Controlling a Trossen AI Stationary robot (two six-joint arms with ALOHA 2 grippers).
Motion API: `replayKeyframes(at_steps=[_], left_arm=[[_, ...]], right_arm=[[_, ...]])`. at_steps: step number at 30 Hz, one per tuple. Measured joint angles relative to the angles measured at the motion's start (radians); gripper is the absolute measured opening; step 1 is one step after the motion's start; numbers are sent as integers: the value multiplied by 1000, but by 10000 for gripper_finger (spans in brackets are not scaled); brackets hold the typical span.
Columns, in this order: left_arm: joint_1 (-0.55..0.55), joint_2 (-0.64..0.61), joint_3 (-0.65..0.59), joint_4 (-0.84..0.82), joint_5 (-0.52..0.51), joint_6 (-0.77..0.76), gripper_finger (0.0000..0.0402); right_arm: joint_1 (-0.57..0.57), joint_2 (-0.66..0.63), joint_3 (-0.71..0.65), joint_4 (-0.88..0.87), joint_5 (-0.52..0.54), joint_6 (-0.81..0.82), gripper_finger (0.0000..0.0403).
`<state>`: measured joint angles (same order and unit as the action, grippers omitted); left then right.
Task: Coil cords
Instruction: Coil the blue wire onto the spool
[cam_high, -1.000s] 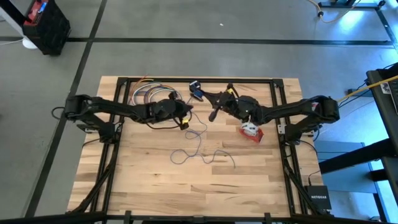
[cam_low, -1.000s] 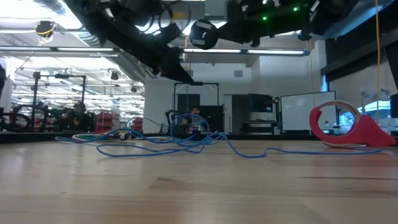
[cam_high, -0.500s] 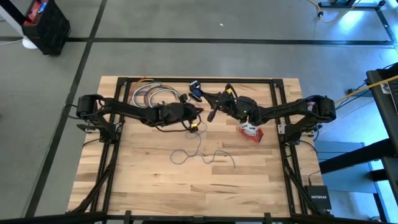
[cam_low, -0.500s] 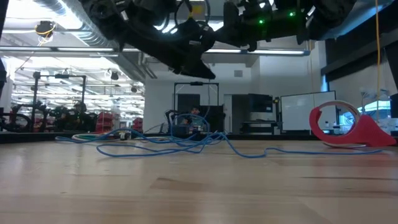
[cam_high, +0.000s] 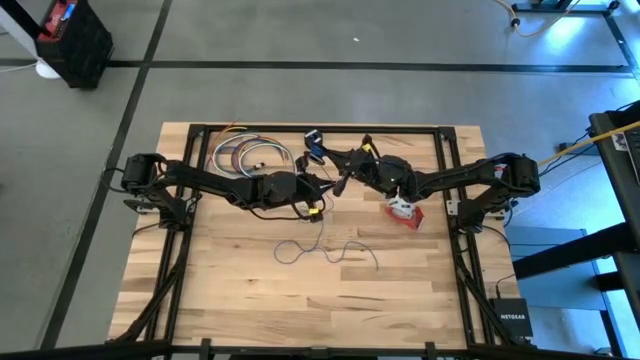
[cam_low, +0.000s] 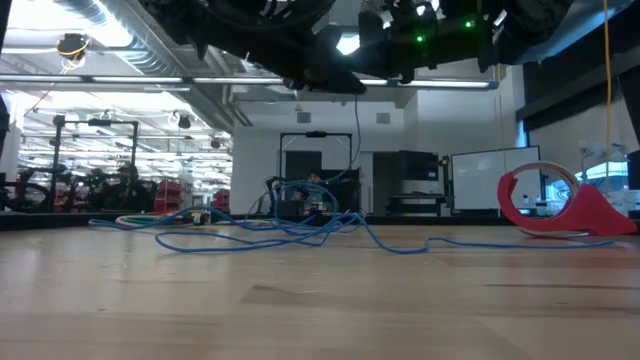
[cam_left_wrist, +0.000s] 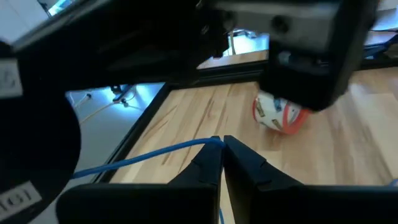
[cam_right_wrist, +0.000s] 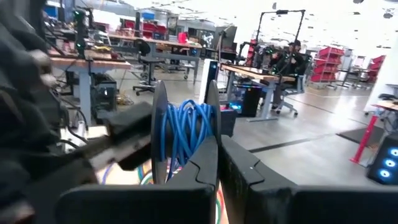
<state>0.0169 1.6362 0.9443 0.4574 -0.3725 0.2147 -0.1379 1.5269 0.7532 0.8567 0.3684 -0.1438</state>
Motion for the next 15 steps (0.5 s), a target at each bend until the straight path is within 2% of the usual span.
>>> replayKeyframes(at_steps=[11,15], left_arm=[[-25,-116,23,-190,0,-29,7],[-37,-156,23,-223,0,-31,7]], right_arm=[[1,0,0,-41,3,-78,10],[1,0,0,-57,-51,-82,10]])
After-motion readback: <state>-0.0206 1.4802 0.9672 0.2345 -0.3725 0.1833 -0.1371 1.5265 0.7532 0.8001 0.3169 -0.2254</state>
